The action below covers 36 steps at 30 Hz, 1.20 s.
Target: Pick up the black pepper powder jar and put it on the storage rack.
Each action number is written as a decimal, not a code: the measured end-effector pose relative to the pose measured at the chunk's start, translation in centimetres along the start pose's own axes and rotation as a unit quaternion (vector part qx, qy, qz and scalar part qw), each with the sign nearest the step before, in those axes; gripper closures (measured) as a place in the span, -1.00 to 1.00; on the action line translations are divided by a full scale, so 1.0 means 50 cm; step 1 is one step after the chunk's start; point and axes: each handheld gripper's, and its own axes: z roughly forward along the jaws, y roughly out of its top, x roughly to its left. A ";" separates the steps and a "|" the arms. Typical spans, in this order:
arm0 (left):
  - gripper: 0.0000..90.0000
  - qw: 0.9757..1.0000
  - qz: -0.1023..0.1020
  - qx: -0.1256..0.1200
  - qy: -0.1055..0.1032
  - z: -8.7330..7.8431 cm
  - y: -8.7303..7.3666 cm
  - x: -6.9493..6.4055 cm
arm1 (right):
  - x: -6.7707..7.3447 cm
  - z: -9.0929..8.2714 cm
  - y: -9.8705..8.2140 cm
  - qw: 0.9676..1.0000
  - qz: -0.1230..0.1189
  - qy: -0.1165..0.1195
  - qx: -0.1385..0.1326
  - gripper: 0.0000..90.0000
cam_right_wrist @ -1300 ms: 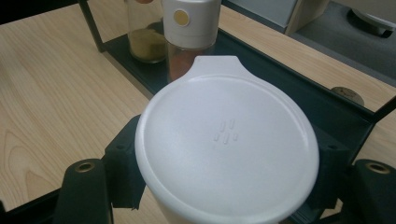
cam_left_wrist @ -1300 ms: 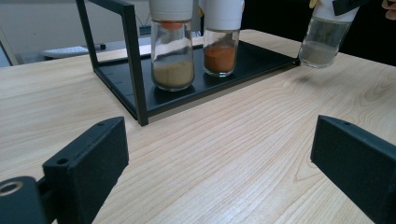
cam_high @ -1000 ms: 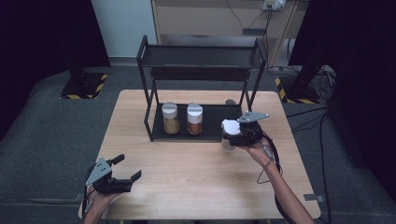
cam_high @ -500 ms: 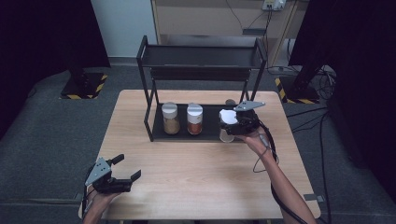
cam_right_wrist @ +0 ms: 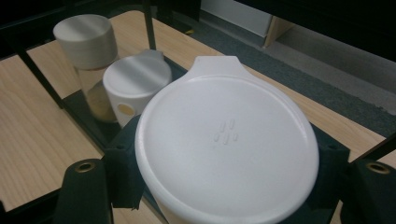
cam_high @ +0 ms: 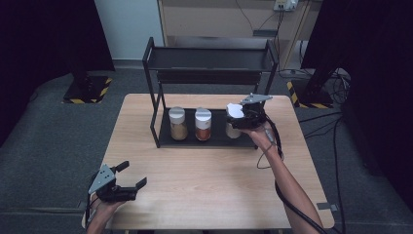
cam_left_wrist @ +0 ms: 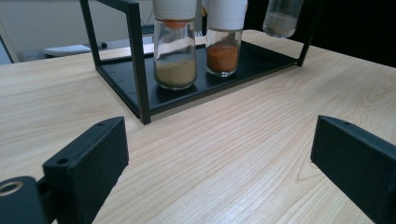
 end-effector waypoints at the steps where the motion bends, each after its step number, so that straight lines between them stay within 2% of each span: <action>1: -0.92 1.000 0.000 0.000 0.000 0.000 0.000 0.000 | 0.001 0.004 0.002 1.000 0.003 -0.004 0.000 -0.31; 10: -0.92 1.000 0.000 0.001 0.000 0.000 0.000 0.000 | 0.002 0.036 -0.006 0.999 0.023 -0.029 -0.001 -0.31; 15: -0.92 1.000 0.000 0.002 0.000 0.001 0.000 0.001 | 0.008 0.056 -0.017 0.999 0.026 -0.039 -0.002 -0.31; 28: -0.92 1.000 0.000 0.002 0.000 0.000 0.000 0.001 | 0.015 0.095 -0.042 0.998 0.037 -0.043 0.008 -0.31; 36: -0.92 1.000 0.000 0.002 0.000 0.000 -0.001 0.002 | 0.016 0.103 -0.051 0.998 0.038 -0.042 0.014 -0.31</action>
